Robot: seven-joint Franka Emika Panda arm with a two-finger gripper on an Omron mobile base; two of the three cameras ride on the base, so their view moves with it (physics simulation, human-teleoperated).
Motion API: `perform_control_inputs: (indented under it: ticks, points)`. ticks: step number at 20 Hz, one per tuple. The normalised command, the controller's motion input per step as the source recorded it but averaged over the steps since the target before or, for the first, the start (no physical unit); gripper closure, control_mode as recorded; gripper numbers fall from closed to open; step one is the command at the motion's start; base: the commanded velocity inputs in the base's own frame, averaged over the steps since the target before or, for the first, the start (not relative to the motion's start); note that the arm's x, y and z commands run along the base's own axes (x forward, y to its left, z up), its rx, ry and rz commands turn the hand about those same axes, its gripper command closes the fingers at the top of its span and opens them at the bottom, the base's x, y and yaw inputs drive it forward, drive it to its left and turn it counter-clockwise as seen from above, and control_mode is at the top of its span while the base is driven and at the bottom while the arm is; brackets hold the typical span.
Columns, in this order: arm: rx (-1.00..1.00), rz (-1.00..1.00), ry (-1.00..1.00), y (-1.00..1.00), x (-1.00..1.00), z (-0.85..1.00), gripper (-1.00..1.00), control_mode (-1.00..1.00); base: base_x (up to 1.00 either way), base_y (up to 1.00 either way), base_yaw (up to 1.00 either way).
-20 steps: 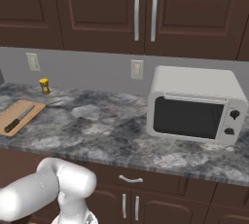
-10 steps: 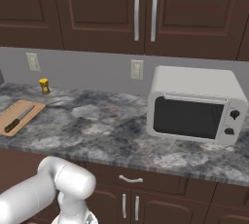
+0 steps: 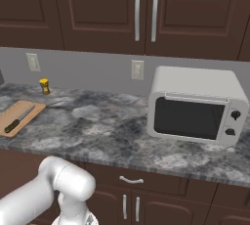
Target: Open the drawer on the left and place the cutting tools on the cutting board.
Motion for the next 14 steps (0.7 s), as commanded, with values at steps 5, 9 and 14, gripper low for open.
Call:
perform_control_inputs:
  ticks: [5, 9, 14]
  points:
    - [-0.06, -0.04, 0.02, 0.18, 0.0, -0.04, -1.0, -1.0, 0.0, 0.0, 0.0]
    - [-0.06, -0.03, 0.04, 0.28, 0.0, -0.05, -1.0, -1.0, 0.0, 0.0, 0.0]
    - [-0.06, -0.02, 0.07, 0.2, 0.0, -0.18, -1.0, -1.0, 0.0, 0.0, 0.0]
